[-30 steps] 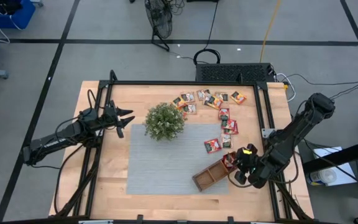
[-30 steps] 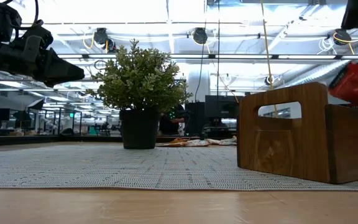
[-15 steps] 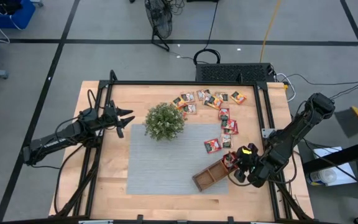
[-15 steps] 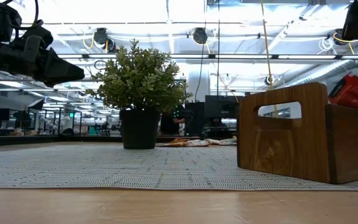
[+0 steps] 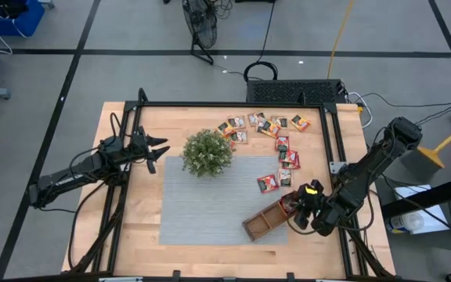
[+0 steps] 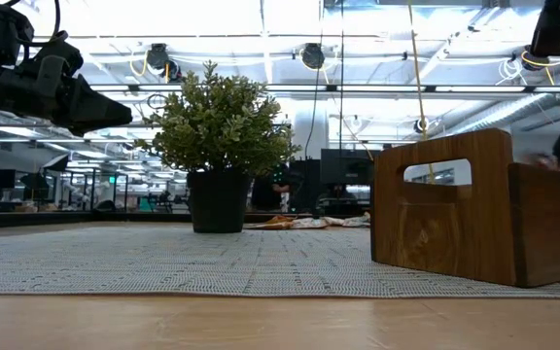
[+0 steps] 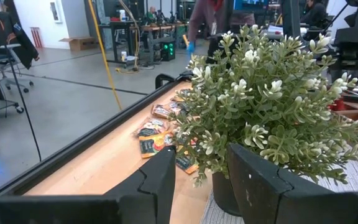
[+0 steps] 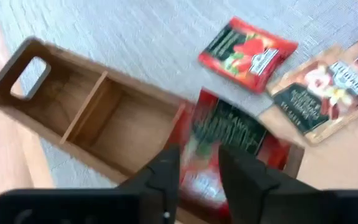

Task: Pick & Place Tea
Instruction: Put the strawberry tea sachet into the brown organizer

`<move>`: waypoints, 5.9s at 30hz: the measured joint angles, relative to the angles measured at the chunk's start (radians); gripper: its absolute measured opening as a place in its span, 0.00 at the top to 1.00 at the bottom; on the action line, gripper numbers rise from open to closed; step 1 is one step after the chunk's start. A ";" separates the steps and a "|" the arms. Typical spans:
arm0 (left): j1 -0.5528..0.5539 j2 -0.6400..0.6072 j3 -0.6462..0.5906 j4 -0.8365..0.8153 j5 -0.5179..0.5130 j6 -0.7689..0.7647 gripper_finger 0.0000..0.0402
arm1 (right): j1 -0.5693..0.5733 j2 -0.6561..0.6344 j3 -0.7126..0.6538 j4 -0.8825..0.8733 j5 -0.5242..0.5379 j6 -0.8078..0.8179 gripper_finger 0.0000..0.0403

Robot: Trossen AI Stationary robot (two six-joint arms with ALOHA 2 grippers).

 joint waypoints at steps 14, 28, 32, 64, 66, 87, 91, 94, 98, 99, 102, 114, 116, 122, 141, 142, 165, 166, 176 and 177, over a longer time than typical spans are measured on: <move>0.000 0.000 0.000 0.000 0.000 0.000 0.63 | -0.067 -0.005 0.000 0.028 0.057 -0.242 0.65; 0.000 0.000 0.000 0.000 0.000 0.000 0.63 | -0.247 -0.005 0.000 0.256 -0.422 -0.821 0.97; 0.000 0.000 0.000 0.000 0.000 0.000 0.63 | -0.298 -0.005 0.009 0.197 -0.516 -0.892 0.99; 0.000 0.000 0.000 0.000 0.000 0.000 0.63 | -0.348 0.227 0.149 -0.095 -0.731 -0.965 1.00; 0.000 0.000 0.000 0.000 0.000 0.000 0.63 | -0.349 0.227 0.149 -0.093 -0.731 -0.961 1.00; 0.000 0.000 0.000 0.000 0.000 0.000 0.63 | -0.314 0.266 0.119 0.011 -0.526 -0.903 1.00; 0.000 0.000 0.000 0.000 0.000 0.000 0.63 | -0.293 0.267 0.119 0.011 -0.486 -0.863 1.00; 0.000 0.000 0.000 0.000 0.000 0.000 0.63 | -0.282 0.267 0.119 0.018 -0.482 -0.833 1.00; 0.000 0.000 0.000 0.000 0.000 0.000 0.63 | -0.269 0.267 0.119 0.023 -0.441 -0.806 1.00; 0.000 0.000 0.000 0.000 0.000 0.000 0.63 | -0.267 0.267 0.119 0.024 -0.437 -0.803 1.00; 0.000 0.000 0.000 0.000 0.000 0.000 0.63 | -0.267 0.267 0.119 0.025 -0.436 -0.783 1.00; 0.000 0.000 0.000 0.000 0.000 0.000 0.63 | -0.263 0.257 0.160 0.034 -0.467 -0.785 1.00; 0.000 0.000 0.000 0.000 0.000 0.000 0.63 | -0.263 0.249 0.166 0.035 -0.467 -0.785 1.00; 0.000 0.000 0.000 0.000 0.000 0.000 0.63 | -0.263 0.203 0.168 0.066 -0.467 -0.806 1.00; 0.000 0.000 0.000 0.000 0.000 0.000 0.63 | -0.265 0.058 0.168 0.157 -0.204 -1.078 1.00; 0.000 0.000 0.000 0.000 0.000 0.000 0.63 | -0.265 0.053 0.168 0.160 -0.203 -1.078 1.00; 0.000 0.000 0.000 0.000 0.000 0.000 0.63 | -0.261 0.033 0.168 0.012 -0.441 -0.871 0.63; 0.000 0.000 0.000 0.000 0.000 0.000 0.63 | -0.261 0.032 0.168 0.013 -0.441 -0.871 0.62; 0.000 0.000 0.000 0.000 0.000 0.000 0.63 | -0.261 0.032 0.130 0.011 -0.439 -0.845 0.62; 0.000 0.000 0.000 0.000 0.000 0.000 0.63 | -0.261 0.032 0.122 0.012 -0.439 -0.836 0.62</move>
